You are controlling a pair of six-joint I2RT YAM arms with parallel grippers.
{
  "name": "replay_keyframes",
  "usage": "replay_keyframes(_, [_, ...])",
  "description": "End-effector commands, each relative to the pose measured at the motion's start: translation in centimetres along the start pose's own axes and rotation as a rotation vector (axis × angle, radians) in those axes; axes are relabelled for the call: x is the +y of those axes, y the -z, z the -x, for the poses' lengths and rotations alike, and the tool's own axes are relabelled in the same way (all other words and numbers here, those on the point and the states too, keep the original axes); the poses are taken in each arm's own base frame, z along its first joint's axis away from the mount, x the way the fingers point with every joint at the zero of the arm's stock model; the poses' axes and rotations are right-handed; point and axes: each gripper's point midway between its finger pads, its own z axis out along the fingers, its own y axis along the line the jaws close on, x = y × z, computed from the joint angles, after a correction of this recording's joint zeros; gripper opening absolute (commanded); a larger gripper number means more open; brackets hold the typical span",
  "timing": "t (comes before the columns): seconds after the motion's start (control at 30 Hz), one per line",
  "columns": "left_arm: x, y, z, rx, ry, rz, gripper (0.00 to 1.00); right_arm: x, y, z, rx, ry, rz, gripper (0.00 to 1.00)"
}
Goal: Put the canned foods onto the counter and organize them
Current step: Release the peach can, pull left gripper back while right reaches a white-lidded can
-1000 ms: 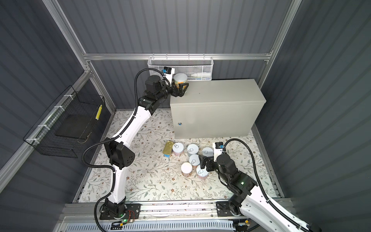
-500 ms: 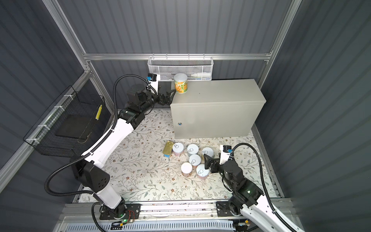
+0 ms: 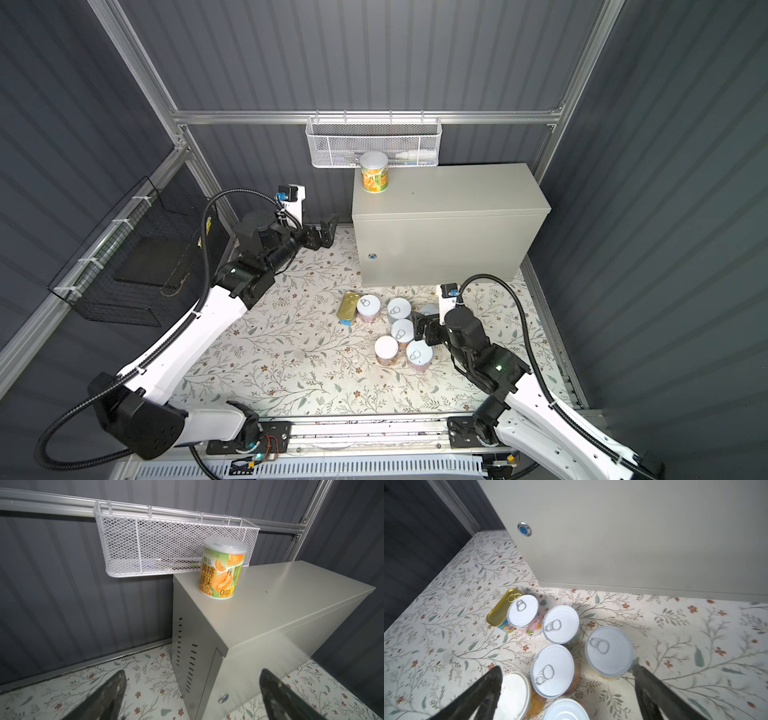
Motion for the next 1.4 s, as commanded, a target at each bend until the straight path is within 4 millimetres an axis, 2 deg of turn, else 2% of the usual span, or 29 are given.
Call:
replay_keyframes(0.0, [1.5, 1.7, -2.2, 0.047, 0.054, 0.073, 1.0, 3.7, -0.7, -1.4, 0.146, 0.069, 0.181, 0.99])
replay_keyframes(0.13, [1.9, 3.5, -5.3, 0.117, 0.1, 0.086, 1.0, 6.1, -2.1, -3.3, 0.29, 0.121, 0.208, 0.99])
replay_keyframes(0.37, [2.2, 6.6, -11.0, 0.19, 0.173, 0.082, 1.0, 9.6, -2.3, -5.1, 0.386, 0.165, 0.248, 0.99])
replay_keyframes(0.53, [0.8, 7.9, -13.5, 0.223, 0.239, -0.005, 1.0, 8.2, -0.9, -7.2, 0.483, 0.164, 0.188, 0.99])
replay_keyframes(0.73, [1.4, 7.5, -17.1, 0.262, 0.163, 0.01, 1.0, 8.4, 0.7, -9.2, 0.57, 0.125, 0.238, 0.94])
replay_keyframes(0.87, [1.3, 6.8, -17.6, 0.236, 0.165, -0.004, 1.0, 8.8, 0.6, -10.3, 0.61, 0.081, 0.251, 0.86])
replay_keyframes(1.03, [1.7, 5.0, -18.8, 0.219, 0.145, 0.007, 1.0, 9.6, -0.7, -11.4, 0.621, 0.007, 0.273, 0.79])
replay_keyframes(1.13, [1.7, 4.3, -19.2, 0.208, 0.121, 0.005, 1.0, 9.9, -1.7, -12.7, 0.666, -0.014, 0.267, 0.76])
replay_keyframes(1.37, [1.7, 4.9, -19.6, 0.158, 0.117, -0.008, 1.0, 9.8, -3.2, -13.7, 0.667, -0.068, 0.227, 0.69])
